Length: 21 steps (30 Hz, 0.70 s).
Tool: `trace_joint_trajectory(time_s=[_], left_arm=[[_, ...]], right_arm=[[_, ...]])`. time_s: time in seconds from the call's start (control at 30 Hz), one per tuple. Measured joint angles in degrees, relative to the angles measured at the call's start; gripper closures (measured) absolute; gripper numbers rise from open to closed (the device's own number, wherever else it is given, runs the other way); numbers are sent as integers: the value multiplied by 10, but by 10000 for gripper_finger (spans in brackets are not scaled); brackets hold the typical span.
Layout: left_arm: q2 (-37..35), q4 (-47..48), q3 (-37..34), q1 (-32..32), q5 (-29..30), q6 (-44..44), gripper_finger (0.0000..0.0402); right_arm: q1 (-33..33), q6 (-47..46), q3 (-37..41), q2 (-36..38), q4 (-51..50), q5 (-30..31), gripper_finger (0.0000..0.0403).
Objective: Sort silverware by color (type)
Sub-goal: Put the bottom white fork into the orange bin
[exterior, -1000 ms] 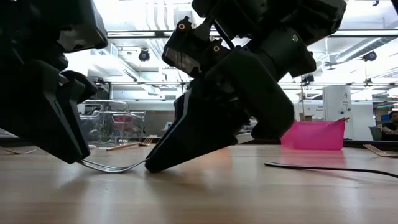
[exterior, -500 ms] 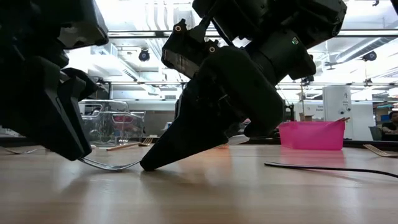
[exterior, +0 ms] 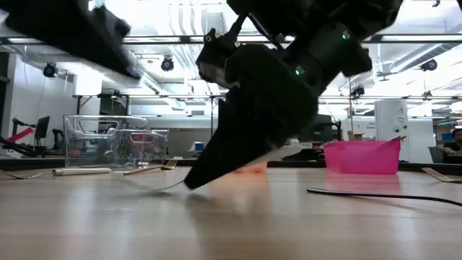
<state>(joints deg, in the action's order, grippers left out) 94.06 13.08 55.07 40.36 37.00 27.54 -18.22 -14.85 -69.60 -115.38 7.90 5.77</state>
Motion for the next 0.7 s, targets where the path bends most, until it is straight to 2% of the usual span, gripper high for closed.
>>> trace_joint_trajectory(time_s=[0.1,0.27,0.33,0.53,0.7], left_arm=[[-42,-2,0,0,75,-79,353],[-113,-6,0,-8,260,-221,353],[-141,-7,0,-15,306,-258,353],[-207,1,-3,-58,322,-299,353],[-226,16,-30,-97,321,-299,353]], right_arm=[[5,-20,0,23,-29,22,370],[23,-33,0,65,-65,47,370],[33,-35,0,82,-71,52,370],[74,-47,-1,130,-110,90,370],[121,-68,-2,156,-113,108,370]])
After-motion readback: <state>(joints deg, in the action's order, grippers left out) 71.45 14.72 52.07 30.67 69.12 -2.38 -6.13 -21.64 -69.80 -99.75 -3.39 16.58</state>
